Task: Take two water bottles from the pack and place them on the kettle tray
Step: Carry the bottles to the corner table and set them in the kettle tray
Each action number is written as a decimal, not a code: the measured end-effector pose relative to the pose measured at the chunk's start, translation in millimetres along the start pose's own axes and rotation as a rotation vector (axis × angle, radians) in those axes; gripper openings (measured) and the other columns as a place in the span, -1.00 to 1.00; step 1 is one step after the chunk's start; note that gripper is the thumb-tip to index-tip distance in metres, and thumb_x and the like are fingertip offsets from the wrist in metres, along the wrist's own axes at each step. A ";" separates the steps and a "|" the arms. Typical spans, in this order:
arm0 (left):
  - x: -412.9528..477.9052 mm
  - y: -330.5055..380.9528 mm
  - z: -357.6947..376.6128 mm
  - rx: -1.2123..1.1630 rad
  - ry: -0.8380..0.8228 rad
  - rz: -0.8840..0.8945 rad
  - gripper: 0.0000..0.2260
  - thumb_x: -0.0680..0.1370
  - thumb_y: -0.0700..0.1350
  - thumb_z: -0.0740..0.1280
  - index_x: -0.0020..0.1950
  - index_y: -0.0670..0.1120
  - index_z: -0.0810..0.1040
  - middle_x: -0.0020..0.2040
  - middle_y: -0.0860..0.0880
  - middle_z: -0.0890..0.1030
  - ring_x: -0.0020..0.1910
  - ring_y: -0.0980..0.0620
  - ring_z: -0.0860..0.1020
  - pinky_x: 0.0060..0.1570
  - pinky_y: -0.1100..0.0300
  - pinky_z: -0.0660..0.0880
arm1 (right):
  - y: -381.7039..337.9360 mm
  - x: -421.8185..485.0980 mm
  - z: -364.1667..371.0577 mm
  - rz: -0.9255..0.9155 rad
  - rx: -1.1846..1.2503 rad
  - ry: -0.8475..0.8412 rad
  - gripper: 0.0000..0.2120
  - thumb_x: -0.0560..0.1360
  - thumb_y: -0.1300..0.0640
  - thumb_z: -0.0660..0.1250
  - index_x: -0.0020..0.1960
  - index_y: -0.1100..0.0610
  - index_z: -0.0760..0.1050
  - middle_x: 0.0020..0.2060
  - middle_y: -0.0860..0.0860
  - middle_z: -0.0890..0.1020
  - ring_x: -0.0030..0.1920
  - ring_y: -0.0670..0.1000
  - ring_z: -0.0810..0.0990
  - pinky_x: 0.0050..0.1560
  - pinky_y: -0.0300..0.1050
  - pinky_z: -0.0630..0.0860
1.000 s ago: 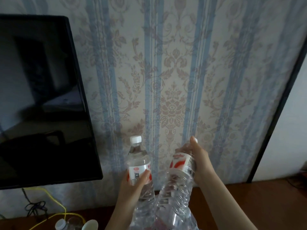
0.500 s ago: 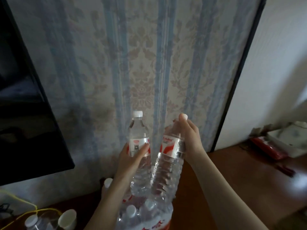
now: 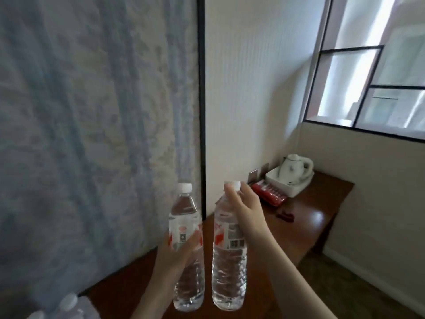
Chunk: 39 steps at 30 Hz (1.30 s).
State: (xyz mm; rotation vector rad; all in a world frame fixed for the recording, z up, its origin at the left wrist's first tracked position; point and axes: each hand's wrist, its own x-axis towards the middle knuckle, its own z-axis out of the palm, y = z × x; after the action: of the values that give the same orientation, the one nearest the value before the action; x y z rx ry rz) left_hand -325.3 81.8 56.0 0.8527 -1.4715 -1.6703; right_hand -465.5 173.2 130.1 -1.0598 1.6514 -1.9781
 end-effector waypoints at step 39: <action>292.7 -147.1 664.5 0.208 -0.248 0.025 -0.48 0.20 0.13 0.56 0.06 0.28 0.42 0.02 0.13 0.61 -0.01 0.16 0.59 -0.20 0.26 0.49 | 171.0 371.4 -600.9 -0.014 -0.300 0.018 -0.90 0.53 0.09 0.30 0.03 0.06 0.44 -0.20 -0.08 0.64 -0.17 -0.05 0.64 -0.17 -0.05 0.63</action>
State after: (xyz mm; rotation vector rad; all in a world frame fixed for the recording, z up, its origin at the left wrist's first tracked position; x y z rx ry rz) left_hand -1057.5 172.1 -11.9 0.7519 -1.8437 -1.6711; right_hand -1180.4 285.7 62.4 -1.1598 2.0007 -1.7895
